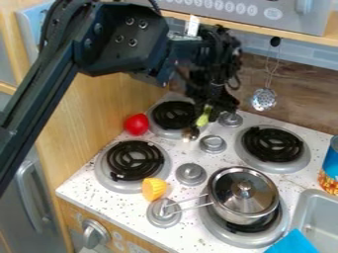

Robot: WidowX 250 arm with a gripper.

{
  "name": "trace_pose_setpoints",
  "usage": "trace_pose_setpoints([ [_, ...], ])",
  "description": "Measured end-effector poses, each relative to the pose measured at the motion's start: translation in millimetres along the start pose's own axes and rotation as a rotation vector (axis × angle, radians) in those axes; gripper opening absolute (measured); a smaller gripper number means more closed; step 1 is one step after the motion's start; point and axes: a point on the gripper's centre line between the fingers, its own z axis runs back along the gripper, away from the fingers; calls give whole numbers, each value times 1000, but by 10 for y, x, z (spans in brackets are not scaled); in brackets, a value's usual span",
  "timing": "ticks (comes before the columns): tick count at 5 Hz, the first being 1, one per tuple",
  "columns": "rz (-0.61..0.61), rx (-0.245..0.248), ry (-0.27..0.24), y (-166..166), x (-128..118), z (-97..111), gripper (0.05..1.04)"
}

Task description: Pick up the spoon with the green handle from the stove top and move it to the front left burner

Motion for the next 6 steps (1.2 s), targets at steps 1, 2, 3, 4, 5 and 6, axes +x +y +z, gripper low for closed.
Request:
trace_pose_setpoints([
  [1, -25, 0, 18, 4, -22, 13, 390],
  [2, -58, -28, 39, -208, -120, 1, 391],
  [3, -85, -33, 64, -257, -220, -60, 391],
  [4, -95, -49, 50, -282, -252, 44, 391],
  [5, -120, -67, 32, -342, -274, 186, 391],
  [6, -143, -79, 42, -384, -368, 218, 391],
])
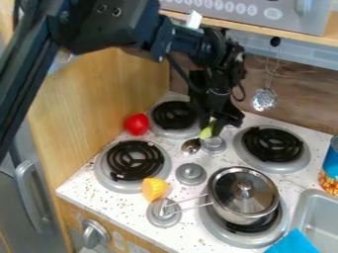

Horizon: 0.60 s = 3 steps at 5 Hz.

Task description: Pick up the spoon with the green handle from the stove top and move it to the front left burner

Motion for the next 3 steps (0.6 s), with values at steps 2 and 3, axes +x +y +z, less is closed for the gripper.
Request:
trace_pose_setpoints([
  [2, 41, 9, -23, 263, -139, 325, 391],
  [3, 59, 58, -26, 562, -273, 446, 391],
])
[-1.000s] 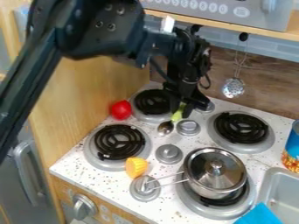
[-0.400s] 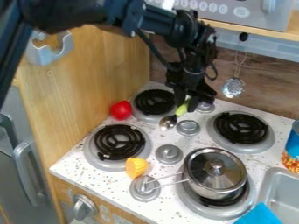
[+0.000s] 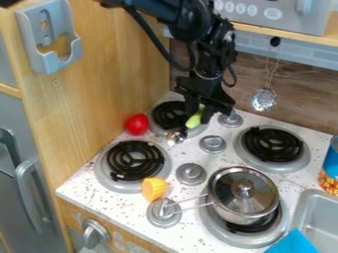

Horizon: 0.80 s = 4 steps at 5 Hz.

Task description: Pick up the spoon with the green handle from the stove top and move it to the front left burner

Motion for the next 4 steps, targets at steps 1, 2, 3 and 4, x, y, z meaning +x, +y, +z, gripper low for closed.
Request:
trace_pose_setpoints([
  [1, -22, 48, 17, 213, -211, 12, 391],
  [2, -19, 137, 53, 356, -417, -111, 391],
  [3, -5, 146, 55, 400, -469, -155, 391],
  [4, 32, 177, 56, 514, -469, -186, 391],
])
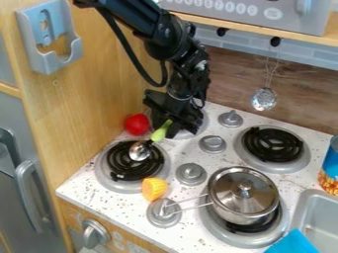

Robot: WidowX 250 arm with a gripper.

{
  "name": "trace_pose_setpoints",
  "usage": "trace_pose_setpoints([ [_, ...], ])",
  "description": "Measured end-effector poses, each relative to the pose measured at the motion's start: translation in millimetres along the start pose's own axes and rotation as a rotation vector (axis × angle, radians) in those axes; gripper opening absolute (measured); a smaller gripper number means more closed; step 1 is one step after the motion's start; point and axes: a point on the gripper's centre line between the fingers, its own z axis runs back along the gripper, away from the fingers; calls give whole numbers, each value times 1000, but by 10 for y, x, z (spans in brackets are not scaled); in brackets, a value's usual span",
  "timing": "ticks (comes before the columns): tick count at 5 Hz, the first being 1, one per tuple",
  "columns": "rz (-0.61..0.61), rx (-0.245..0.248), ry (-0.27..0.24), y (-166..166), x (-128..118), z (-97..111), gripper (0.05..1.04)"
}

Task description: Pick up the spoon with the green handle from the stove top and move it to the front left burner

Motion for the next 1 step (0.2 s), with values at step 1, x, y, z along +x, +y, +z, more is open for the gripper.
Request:
trace_pose_setpoints([
  [1, 16, 35, 20, 120, -6, -141, 391],
])
